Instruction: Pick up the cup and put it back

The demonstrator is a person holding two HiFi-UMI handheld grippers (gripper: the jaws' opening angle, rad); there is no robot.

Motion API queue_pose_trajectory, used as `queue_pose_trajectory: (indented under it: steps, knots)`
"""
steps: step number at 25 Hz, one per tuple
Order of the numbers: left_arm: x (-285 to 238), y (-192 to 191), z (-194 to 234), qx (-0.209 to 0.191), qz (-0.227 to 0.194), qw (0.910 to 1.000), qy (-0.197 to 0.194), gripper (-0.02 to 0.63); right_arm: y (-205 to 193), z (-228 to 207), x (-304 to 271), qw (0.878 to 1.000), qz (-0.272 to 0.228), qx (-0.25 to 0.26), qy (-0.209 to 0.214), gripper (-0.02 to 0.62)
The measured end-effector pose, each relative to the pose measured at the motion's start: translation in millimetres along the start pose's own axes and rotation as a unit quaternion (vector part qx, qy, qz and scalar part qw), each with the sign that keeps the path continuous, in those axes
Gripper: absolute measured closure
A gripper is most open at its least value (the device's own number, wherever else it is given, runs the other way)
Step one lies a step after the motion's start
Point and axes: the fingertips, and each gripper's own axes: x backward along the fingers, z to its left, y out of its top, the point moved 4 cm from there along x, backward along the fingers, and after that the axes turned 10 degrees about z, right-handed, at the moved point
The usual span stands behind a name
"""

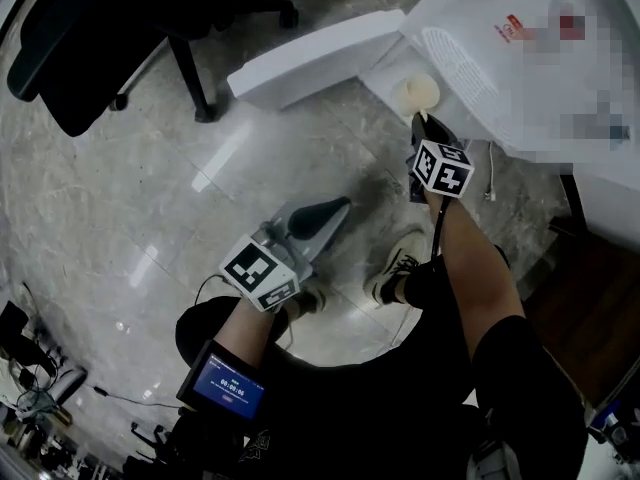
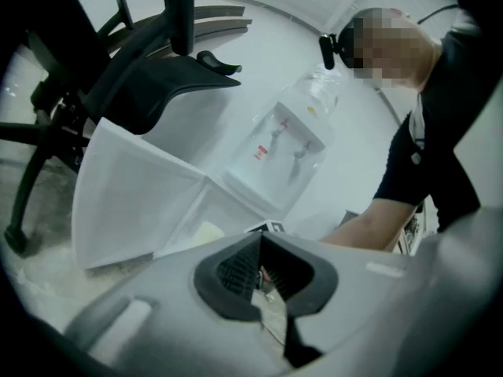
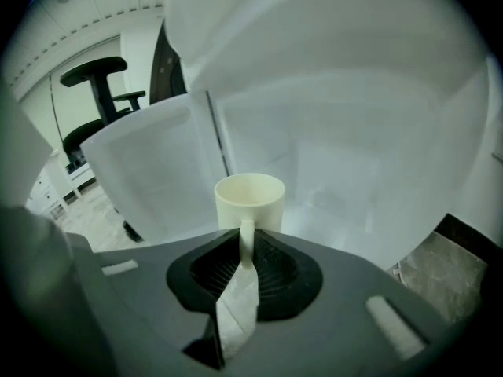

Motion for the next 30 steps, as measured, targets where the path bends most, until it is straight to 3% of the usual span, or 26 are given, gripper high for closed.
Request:
queue_pose_trajectory:
  steps: [3,5,7,11,14,18,21,24,27,30]
  knots:
    - [18,0,-17,0.006,0.003,0.9994,0.034,0.601,1,36,48,0.999,0.018,0.034,0.034,0.541]
    - [32,4,-27,0.040,-0.008,0.9974,0.060,0.601,7,57,83,0.997,0.026,0.049,0.059,0.541]
    - [48,18,-44,0.073,-0.022,0.9951,0.063,0.605,18,74,121,0.994,0.030,0.061,0.081,0.541]
    - [79,47,-94,0.060,0.020,0.9965,0.054,0.606,46,100,200,0.990,0.031,0.075,0.119,0.541]
    - [110,68,-129,0.091,0.034,0.9925,0.075,0.606,78,120,257,0.983,0.013,0.098,0.153,0.540]
    - [154,111,-188,0.118,0.025,0.9872,0.104,0.605,150,156,341,0.965,-0.038,0.146,0.216,0.540]
    - [175,153,-228,0.109,0.020,0.9871,0.116,0.606,216,184,411,0.940,-0.106,0.173,0.274,0.540]
    - [177,196,-270,0.078,-0.015,0.9861,0.146,0.606,292,201,484,0.892,-0.171,0.226,0.353,0.540]
    - [178,231,-317,0.052,-0.052,0.9833,0.166,0.606,353,195,569,0.853,-0.192,0.275,0.401,0.540]
    - [184,253,-354,0.039,-0.072,0.9830,0.164,0.606,402,183,643,0.840,-0.192,0.300,0.410,0.540]
